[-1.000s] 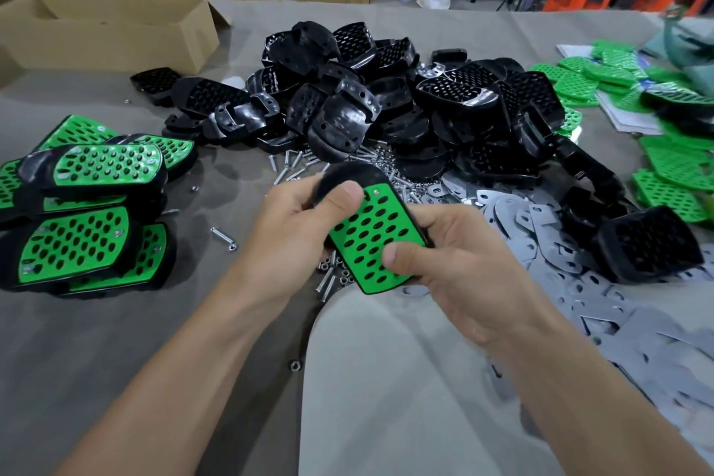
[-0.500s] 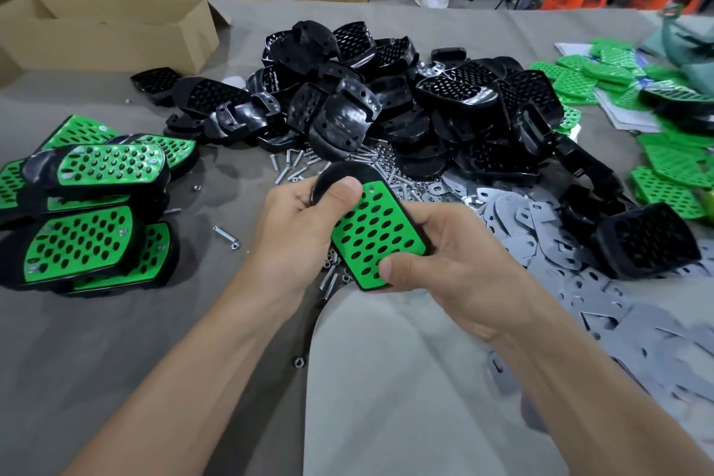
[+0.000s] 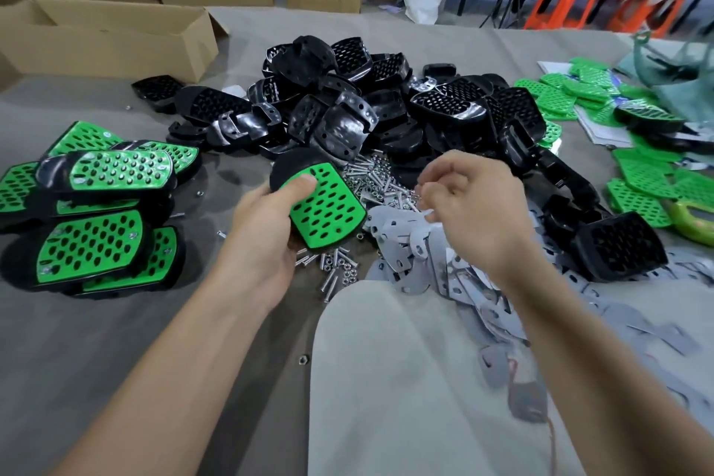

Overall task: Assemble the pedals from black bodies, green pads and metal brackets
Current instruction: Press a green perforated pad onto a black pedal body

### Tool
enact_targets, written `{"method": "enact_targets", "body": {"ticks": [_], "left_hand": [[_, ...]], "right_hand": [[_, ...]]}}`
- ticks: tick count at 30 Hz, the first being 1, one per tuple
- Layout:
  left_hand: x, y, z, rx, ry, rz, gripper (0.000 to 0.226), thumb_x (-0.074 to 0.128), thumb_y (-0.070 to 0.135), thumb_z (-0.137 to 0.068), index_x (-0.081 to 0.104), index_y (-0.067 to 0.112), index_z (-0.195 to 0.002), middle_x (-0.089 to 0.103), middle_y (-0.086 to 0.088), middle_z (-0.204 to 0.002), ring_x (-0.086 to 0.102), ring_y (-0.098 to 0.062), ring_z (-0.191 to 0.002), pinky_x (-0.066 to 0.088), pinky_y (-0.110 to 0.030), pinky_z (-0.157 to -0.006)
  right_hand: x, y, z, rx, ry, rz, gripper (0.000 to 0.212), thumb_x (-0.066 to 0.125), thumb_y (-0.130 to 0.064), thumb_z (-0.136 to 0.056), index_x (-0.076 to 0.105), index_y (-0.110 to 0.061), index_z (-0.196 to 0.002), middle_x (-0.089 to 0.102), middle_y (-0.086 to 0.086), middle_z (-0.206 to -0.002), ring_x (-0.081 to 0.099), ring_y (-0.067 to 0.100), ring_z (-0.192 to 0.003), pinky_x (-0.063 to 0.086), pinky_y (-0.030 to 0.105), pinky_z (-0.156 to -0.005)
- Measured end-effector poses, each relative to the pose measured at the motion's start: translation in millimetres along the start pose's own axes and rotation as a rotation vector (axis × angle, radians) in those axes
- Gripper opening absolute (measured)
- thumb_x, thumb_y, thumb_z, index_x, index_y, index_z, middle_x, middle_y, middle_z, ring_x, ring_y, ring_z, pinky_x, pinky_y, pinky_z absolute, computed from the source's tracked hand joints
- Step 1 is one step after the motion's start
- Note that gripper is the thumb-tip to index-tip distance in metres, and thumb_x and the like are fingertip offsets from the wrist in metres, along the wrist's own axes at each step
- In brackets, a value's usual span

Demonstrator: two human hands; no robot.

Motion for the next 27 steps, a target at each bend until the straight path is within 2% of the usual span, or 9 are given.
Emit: {"method": "enact_targets", "body": {"ticks": [2, 6, 11, 14, 17, 20, 24, 26, 27], "left_hand": [[-3.0, -1.9, -3.0, -0.045, 0.018, 0.018, 0.011, 0.063, 0.011, -0.096, 0.072, 0.012, -0.102, 0.08, -0.002, -0.089, 0.077, -0.016, -0.079, 0.064, -0.035, -0.07], [5.3, -10.4, -3.6, -0.153, -0.1, 0.067, 0.03, 0.049, 0.019, -0.1, 0.067, 0.005, -0.12, 0.078, -0.01, -0.107, 0.076, -0.026, -0.098, 0.061, -0.049, -0.089], [11.5, -11.2, -2.9, -0.19, -0.167, 0.084, 0.049, 0.032, 0.045, -0.111, 0.069, 0.017, -0.126, 0.076, -0.008, -0.118, 0.075, -0.025, -0.107, 0.064, -0.044, -0.082], [10.9, -12.0, -2.3, -0.225, -0.112, 0.101, 0.046, 0.032, 0.041, -0.111, 0.07, 0.018, -0.121, 0.078, -0.006, -0.115, 0.076, -0.023, -0.103, 0.065, -0.039, -0.078], [12.4, -9.6, 1.8, -0.262, -0.11, 0.103, 0.042, 0.036, 0.035, -0.111, 0.067, 0.013, -0.13, 0.074, -0.008, -0.125, 0.071, -0.024, -0.116, 0.057, -0.041, -0.1], [11.6, -8.1, 5.8, -0.292, -0.101, 0.132, 0.04, 0.04, 0.031, -0.111, 0.066, 0.007, -0.13, 0.072, -0.011, -0.127, 0.068, -0.027, -0.122, 0.059, -0.04, -0.091], [10.3, -7.9, 5.3, -0.283, -0.097, 0.132, 0.037, 0.04, 0.03, -0.111, 0.068, 0.008, -0.122, 0.074, -0.012, -0.123, 0.074, -0.023, -0.106, 0.06, -0.039, -0.089], [12.2, -9.2, 5.2, -0.263, -0.119, 0.102, 0.039, 0.039, 0.03, -0.111, 0.066, 0.008, -0.129, 0.074, -0.011, -0.123, 0.073, -0.024, -0.109, 0.06, -0.042, -0.095], [13.5, -9.5, 5.6, -0.24, -0.13, 0.087, 0.039, 0.038, 0.029, -0.111, 0.066, 0.008, -0.129, 0.075, -0.011, -0.122, 0.074, -0.024, -0.109, 0.061, -0.042, -0.091]], "right_hand": [[4.9, -5.4, -18.6, -0.043, -0.088, 0.285, 0.023, 0.061, -0.01, -0.086, 0.073, -0.028, -0.082, 0.072, -0.009, -0.07, 0.068, 0.009, -0.071, 0.058, 0.026, -0.072], [36.2, -3.3, -43.8, -0.052, -0.293, 0.557, 0.03, 0.059, -0.004, -0.09, 0.078, -0.024, -0.103, 0.073, 0.008, -0.093, 0.069, 0.025, -0.083, 0.061, 0.037, -0.082], [59.0, -5.9, -53.2, -0.147, -0.301, 0.722, 0.012, 0.066, -0.005, -0.086, 0.073, -0.013, -0.081, 0.07, 0.01, -0.075, 0.068, 0.03, -0.077, 0.059, 0.037, -0.069], [58.7, 2.4, -58.1, -0.085, -0.283, 0.651, 0.025, 0.066, -0.008, -0.084, 0.062, -0.026, -0.067, 0.07, 0.008, -0.081, 0.065, 0.031, -0.079, 0.051, 0.032, -0.067], [60.5, 10.4, -57.8, -0.066, -0.293, 0.636, 0.026, 0.064, -0.009, -0.086, 0.056, -0.027, -0.068, 0.063, 0.001, -0.078, 0.063, 0.029, -0.082, 0.044, 0.029, -0.068], [57.5, 9.7, -52.2, -0.109, -0.211, 0.56, 0.016, 0.064, -0.016, -0.091, 0.059, -0.026, -0.079, 0.06, -0.005, -0.079, 0.059, 0.025, -0.081, 0.043, 0.031, -0.068], [32.1, 1.4, -39.5, -0.078, -0.023, 0.17, 0.018, 0.06, -0.018, -0.095, 0.057, -0.026, -0.079, 0.067, -0.003, -0.066, 0.057, 0.012, -0.056, 0.043, 0.029, -0.056], [24.5, -5.6, -27.7, -0.036, 0.001, -0.07, 0.018, 0.06, -0.013, -0.091, 0.061, -0.023, -0.076, 0.069, -0.001, -0.062, 0.055, 0.013, -0.048, 0.044, 0.029, -0.05], [22.9, -8.5, -20.8, -0.006, -0.004, -0.215, 0.019, 0.061, -0.011, -0.088, 0.063, -0.021, -0.073, 0.067, 0.001, -0.059, 0.052, 0.014, -0.044, 0.041, 0.027, -0.045]]}}
Point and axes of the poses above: each hand's wrist, its own z-axis away from the middle knuckle, its own x-axis out of the palm, y = z × x, the point moved 7 cm from there along -z, towards the middle knuckle
